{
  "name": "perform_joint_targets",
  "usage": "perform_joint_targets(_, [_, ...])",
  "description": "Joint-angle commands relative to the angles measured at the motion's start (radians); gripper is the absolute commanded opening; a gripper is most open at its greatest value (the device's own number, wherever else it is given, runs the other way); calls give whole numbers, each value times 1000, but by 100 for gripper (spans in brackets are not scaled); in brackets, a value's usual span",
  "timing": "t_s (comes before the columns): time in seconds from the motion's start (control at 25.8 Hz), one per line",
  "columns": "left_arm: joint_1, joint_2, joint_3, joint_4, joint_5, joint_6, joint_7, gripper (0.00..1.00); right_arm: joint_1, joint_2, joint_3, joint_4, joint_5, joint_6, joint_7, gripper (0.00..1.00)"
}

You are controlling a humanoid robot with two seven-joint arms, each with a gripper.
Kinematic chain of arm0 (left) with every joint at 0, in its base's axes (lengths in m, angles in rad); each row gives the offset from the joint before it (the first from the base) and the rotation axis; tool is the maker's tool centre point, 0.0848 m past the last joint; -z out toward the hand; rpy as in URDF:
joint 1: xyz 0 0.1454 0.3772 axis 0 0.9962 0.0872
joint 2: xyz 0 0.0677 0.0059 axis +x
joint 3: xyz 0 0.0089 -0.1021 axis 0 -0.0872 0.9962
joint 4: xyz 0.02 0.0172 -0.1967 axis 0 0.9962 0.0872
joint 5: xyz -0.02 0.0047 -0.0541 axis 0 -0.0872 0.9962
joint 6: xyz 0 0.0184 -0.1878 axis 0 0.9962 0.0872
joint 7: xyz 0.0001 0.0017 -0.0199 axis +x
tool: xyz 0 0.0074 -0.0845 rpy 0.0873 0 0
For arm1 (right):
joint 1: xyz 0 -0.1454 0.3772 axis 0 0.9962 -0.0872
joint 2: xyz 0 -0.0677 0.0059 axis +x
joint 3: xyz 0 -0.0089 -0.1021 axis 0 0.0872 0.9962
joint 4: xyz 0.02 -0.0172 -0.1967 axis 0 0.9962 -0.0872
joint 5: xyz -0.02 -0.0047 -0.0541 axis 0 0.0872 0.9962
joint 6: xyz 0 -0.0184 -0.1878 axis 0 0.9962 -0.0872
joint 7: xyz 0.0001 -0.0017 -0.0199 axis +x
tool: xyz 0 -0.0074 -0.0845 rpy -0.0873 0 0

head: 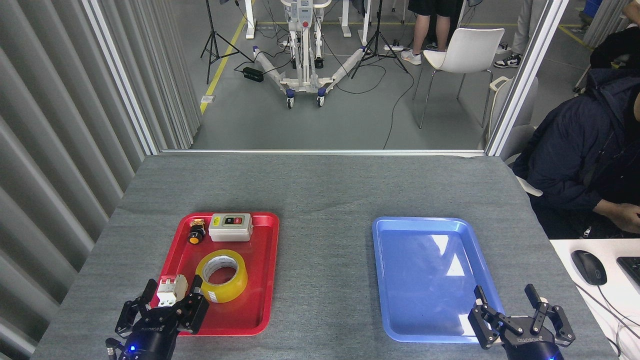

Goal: Place and move tape with both arms
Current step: 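Move the left gripper toward the yellow tape roll in the red tray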

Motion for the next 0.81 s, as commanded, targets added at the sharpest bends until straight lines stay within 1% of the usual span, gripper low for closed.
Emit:
perform_joint_targets(0.0, [-2, -1, 0, 3, 0, 0, -1, 100, 1, -2, 0, 0, 0, -1, 0, 100])
perform_joint_targets(0.5, [21, 12, 11, 10, 11, 2, -11, 100, 3, -5, 3, 1, 0, -2, 0, 100])
perform_joint_targets(0.66, [23, 6, 14, -26, 8, 11, -11, 100, 4, -2, 3, 0, 0, -2, 0, 100])
perform_joint_targets(0.77, [21, 14, 14, -29, 9, 14, -12, 100, 6, -2, 3, 0, 0, -2, 1, 100])
